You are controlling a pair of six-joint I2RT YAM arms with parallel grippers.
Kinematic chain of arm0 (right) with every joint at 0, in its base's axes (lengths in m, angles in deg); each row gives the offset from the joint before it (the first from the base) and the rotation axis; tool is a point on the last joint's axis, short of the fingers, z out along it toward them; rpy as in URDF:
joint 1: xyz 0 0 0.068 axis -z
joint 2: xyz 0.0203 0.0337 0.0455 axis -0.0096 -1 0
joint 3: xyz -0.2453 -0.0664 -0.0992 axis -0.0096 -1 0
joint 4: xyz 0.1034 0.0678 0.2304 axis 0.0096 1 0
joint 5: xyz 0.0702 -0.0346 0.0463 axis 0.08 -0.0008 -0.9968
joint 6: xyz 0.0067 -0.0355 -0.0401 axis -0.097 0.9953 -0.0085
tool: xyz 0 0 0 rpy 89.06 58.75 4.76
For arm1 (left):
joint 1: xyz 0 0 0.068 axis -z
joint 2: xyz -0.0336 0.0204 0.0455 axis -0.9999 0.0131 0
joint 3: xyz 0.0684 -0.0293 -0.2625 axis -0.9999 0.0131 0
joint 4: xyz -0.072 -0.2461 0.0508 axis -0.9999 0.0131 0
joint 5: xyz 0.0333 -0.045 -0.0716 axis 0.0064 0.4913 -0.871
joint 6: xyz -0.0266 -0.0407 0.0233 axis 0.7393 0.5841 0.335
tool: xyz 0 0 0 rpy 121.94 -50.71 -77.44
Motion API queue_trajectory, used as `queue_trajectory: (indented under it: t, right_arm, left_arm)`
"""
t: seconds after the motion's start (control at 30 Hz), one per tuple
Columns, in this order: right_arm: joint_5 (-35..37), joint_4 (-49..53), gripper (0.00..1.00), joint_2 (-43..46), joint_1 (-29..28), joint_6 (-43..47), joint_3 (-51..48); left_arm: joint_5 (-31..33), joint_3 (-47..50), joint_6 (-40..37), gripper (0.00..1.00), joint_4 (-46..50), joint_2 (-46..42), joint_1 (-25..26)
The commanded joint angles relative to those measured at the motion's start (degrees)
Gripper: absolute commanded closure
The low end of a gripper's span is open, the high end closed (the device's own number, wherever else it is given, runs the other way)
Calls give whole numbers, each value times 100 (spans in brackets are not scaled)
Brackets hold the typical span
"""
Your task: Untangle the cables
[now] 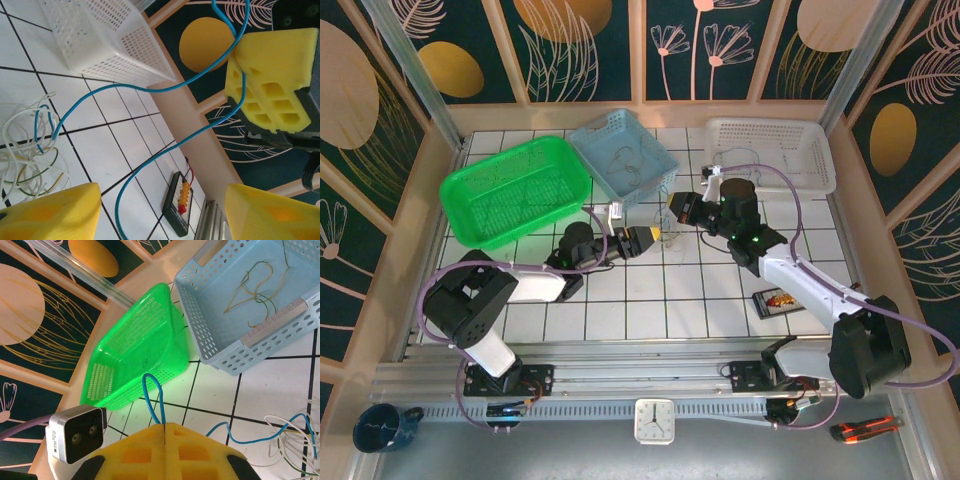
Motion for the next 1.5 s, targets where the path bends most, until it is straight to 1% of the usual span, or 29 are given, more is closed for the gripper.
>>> queue_trajectory:
  t: [0.0,0.17,0.3,0.43,0.5,0.57,0.77,0.8,0.9,1.03,1.07,1.17,1.2,1.27,1.47]
  right_arm:
    - [9,-251,100,17,42,-58,-22]
    - [0,-306,100,9,47,-94,-69]
    - [-9,-350,100,-17,43,-121,-97]
    - [-17,-392,100,-35,40,-134,-115]
    - [-26,-405,100,-44,45,-148,-128]
    - [-27,-418,100,-57,44,-145,-141]
    - [7,-448,100,-53,65,-147,-274]
    - [25,-457,100,-53,80,-135,-305]
    - [61,-466,100,-20,199,-130,-424]
    - [5,-450,100,-8,411,-78,-571]
    - [-22,-417,92,-24,461,-53,-592]
    - [-91,-390,64,14,544,64,-705]
    - [-99,-351,57,62,576,108,-741]
    - [-97,-290,51,209,639,231,-790]
    - [89,110,42,1078,780,967,-735]
  left_arm:
    - [65,123,38,33,-276,31,40]
    - [71,149,129,37,-474,93,87]
    - [72,99,156,38,-507,127,155]
    - [72,61,231,43,-637,206,216]
    - [82,38,248,48,-678,250,248]
    - [98,10,260,58,-696,289,263]
    - [222,11,271,97,-714,176,279]
    - [257,11,233,100,-643,102,280]
    - [418,-27,42,100,-260,-258,278]
    - [715,-233,-366,100,661,-939,274]
    - [779,-352,-485,100,959,-1104,280]
    - [874,-798,-824,100,1753,-1472,274]
    - [872,-989,-925,100,2012,-1534,280]
    - [824,-1328,-1061,100,2414,-1595,274]
    - [577,-2201,-1285,100,3323,-1555,277]
